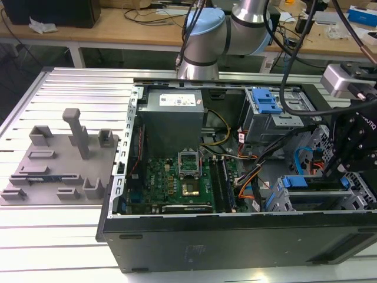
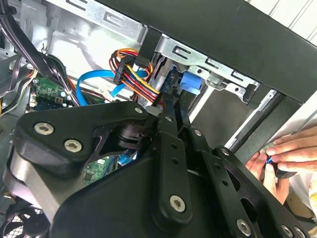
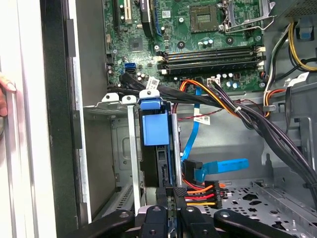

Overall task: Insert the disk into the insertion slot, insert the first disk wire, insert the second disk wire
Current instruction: 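Insert the first disk wire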

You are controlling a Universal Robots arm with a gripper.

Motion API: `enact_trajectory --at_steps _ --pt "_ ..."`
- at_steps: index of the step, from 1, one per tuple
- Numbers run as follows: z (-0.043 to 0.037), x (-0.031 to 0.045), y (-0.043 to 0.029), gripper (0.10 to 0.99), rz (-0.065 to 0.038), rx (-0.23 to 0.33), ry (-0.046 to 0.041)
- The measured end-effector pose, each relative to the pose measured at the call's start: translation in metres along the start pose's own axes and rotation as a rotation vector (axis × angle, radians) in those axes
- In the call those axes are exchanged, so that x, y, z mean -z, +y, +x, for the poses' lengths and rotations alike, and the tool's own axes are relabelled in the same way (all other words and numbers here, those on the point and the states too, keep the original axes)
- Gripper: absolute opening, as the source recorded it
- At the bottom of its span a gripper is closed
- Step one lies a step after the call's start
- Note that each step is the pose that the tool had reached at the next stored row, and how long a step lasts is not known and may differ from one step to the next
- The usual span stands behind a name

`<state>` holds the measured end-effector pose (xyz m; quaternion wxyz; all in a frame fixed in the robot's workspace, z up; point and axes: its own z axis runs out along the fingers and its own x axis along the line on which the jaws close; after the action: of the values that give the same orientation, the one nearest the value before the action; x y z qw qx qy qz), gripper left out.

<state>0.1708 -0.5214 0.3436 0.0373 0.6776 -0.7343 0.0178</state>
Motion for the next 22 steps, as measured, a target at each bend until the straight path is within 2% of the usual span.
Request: enact_trajectory --at_steps 10,14,15,16,17,18,19,21,22 --pt "-0.0001 -0.0035 -0.0002 0.165 0.0 0.0 -0.0001" --pt "0.0027 -0.0056 -0.0006 0.165 0.0 0.0 0.0003" --pt "0.0028 -0.0056 -0.0005 0.176 0.0 0.0 0.0003" --pt "0.0028 -0.0056 -0.0005 0.235 0.0 0.0 0.0001" --pt "0.0028 -0.0056 -0.0005 0.235 0.0 0.0 -0.0001" --pt "0.0029 -0.005 -0.0005 0.235 0.0 0.0 0.0002" --pt "0.003 -0.004 -0.0005 0.302 0.0 0.0 0.0002" --pt "0.003 0.0002 -0.0004 0.302 0.0 0.0 0.0002" --pt "0.0032 0.0067 -0.0002 0.302 0.0 0.0 0.0002"
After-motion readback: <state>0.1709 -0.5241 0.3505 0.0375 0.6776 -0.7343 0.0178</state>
